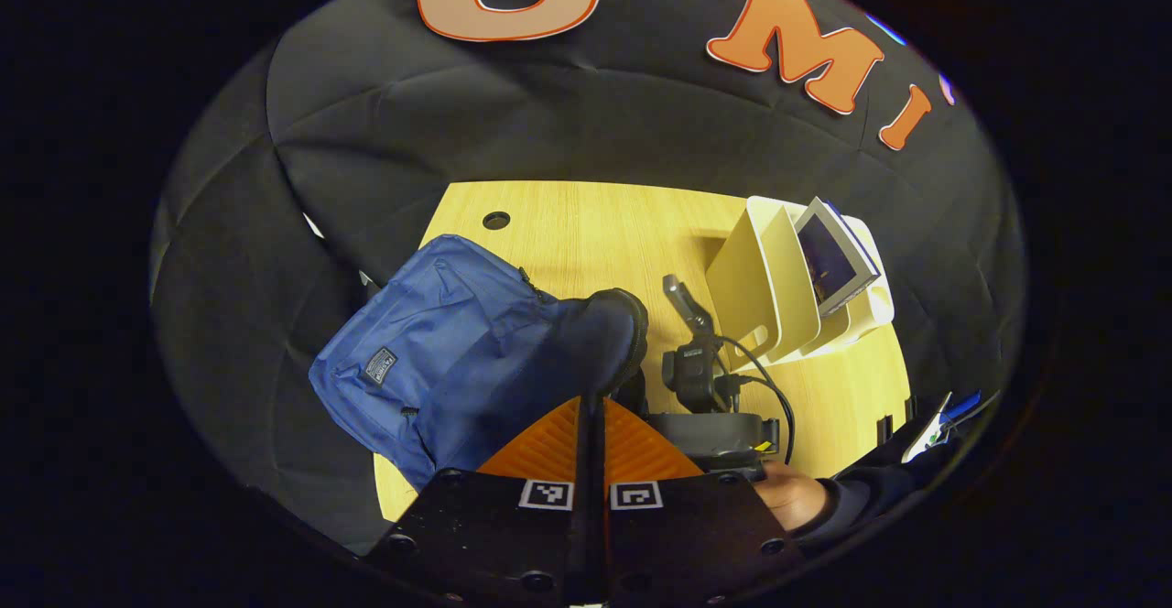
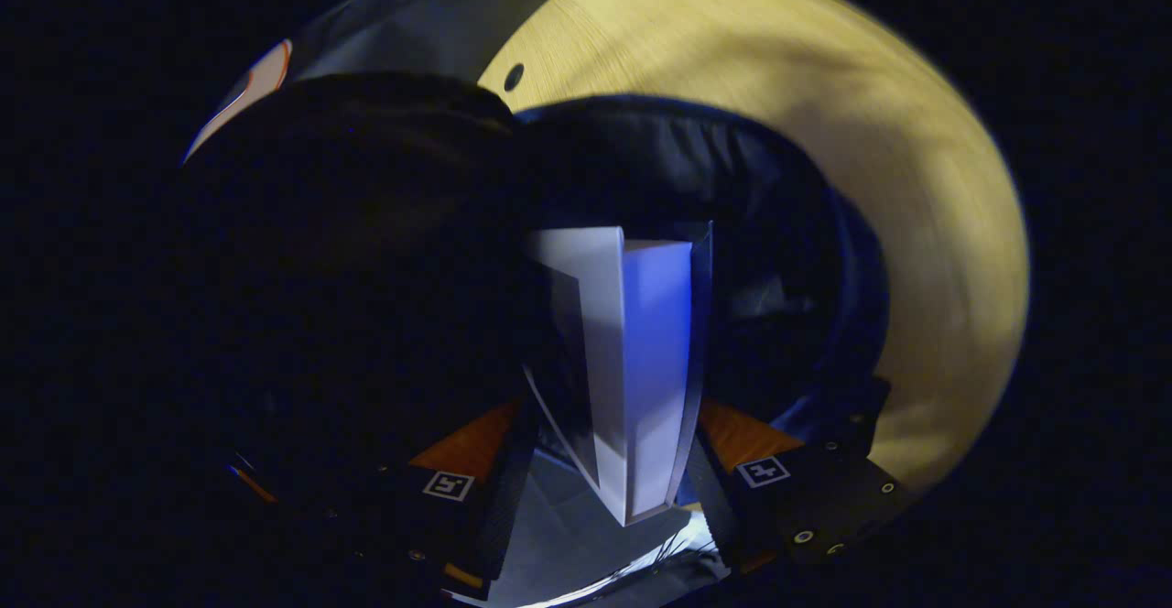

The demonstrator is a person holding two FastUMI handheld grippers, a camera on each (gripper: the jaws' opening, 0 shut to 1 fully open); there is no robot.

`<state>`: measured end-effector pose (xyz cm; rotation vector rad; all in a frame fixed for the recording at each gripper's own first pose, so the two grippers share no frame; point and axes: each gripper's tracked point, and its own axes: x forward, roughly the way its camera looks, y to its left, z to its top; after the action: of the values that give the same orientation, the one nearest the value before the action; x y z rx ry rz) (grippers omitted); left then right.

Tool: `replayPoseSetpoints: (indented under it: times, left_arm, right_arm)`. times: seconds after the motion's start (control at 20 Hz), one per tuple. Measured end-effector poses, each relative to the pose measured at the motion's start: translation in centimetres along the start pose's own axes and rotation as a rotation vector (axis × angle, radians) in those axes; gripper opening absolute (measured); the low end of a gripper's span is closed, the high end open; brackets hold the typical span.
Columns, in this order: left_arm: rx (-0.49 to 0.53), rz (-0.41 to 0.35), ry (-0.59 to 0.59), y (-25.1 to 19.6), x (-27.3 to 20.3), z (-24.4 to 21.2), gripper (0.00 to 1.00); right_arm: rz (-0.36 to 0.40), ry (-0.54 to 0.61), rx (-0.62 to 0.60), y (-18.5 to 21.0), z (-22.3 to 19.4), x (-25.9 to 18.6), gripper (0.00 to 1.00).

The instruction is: Open the schoolbag, grab two books from the bookshelf and put them into the schoolbag.

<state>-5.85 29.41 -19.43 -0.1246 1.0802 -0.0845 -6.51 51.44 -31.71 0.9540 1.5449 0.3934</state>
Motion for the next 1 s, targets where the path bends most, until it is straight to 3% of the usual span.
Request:
replayPoseSetpoints:
  times: [0.45, 0.75, 1.0]
  left_arm:
    - [0.003, 0.008, -0.016, 0.6, -0.3, -0.2, 0.01]
    - [-0.025, 0.004, -0.022, 0.7, -0.1, -0.6, 0.01]
    - [-0.032, 0.004, -0.017, 0.5, 0.3, -1.2, 0.01]
  right_arm:
    - [-0.068, 0.035, -0.032, -1.2, -0.6, -3.3, 0.88]
    - [-0.04, 0.038, -0.034, -1.0, -0.7, -5.2, 0.88]
    - [-0.061, -0.006, -0.038, -2.0, 0.4, -8.0, 0.88]
